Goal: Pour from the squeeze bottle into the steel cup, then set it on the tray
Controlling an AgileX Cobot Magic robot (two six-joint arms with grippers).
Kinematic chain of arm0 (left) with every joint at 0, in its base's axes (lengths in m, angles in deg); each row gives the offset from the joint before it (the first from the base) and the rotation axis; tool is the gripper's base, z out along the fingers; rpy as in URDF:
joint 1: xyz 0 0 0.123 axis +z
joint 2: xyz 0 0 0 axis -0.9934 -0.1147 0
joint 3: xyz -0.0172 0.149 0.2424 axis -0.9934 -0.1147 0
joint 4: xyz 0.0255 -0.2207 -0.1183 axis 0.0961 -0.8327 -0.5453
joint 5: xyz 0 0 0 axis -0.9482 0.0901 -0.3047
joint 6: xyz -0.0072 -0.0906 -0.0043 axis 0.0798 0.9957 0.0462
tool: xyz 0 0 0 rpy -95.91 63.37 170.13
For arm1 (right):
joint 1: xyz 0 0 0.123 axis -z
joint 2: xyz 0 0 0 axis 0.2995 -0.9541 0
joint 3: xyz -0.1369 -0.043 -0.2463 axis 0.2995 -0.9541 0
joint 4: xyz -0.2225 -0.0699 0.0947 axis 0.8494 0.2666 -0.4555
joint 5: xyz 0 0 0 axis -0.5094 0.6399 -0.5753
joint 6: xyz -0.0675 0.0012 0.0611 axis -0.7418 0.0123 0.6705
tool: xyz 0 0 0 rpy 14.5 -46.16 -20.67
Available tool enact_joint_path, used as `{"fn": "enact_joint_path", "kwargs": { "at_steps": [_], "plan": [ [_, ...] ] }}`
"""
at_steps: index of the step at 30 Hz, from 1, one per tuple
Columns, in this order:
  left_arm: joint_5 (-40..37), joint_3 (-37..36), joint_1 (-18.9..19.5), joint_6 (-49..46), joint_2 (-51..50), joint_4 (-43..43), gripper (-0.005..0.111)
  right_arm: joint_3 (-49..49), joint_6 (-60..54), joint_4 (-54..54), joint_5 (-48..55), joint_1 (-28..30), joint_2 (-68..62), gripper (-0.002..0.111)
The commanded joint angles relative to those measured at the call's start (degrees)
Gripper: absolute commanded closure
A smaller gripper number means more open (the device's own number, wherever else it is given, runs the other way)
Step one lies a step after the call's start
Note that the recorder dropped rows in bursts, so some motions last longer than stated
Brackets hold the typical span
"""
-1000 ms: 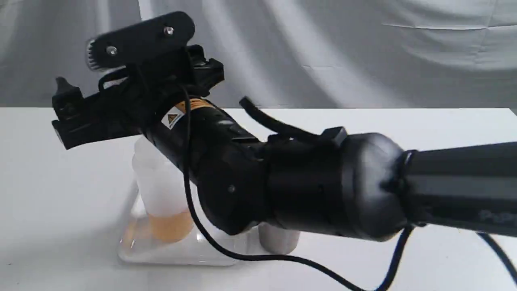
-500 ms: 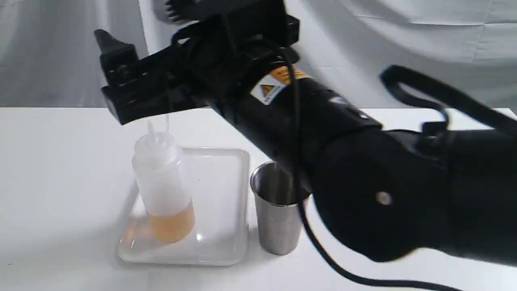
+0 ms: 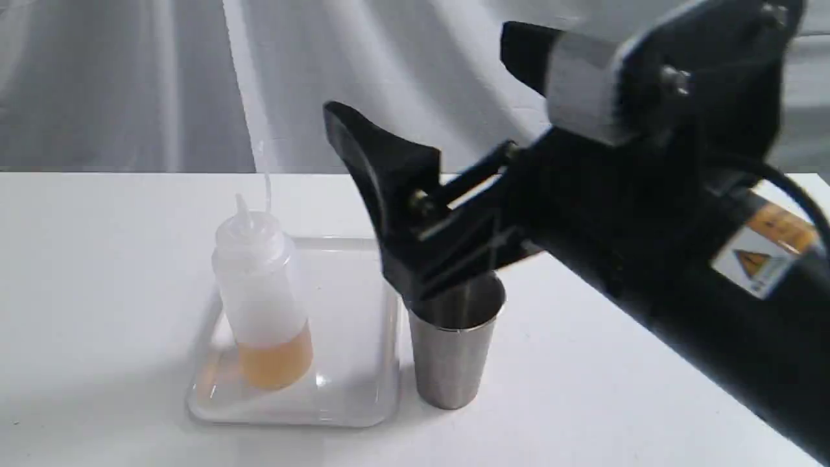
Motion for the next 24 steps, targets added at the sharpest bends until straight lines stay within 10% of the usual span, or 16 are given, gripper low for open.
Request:
{"fn": "enact_joint_path", "kwargs": {
  "at_steps": [1,13,24],
  "plan": [
    [0.40,-0.25,0.01,0.12,0.15,0.03,0.098,-4.83,-1.56,0.16,-0.61,-0.10,5.16,0.011],
    [0.40,-0.25,0.01,0.12,0.15,0.03,0.098,-15.22,-1.60,0.98,-0.18,-0.10,19.55,0.108],
    [0.40,-0.25,0.01,0.12,0.15,0.03,0.098,-21.20,-2.07,0.45,5.07,-0.10,23.34,0.108]
  ]
}}
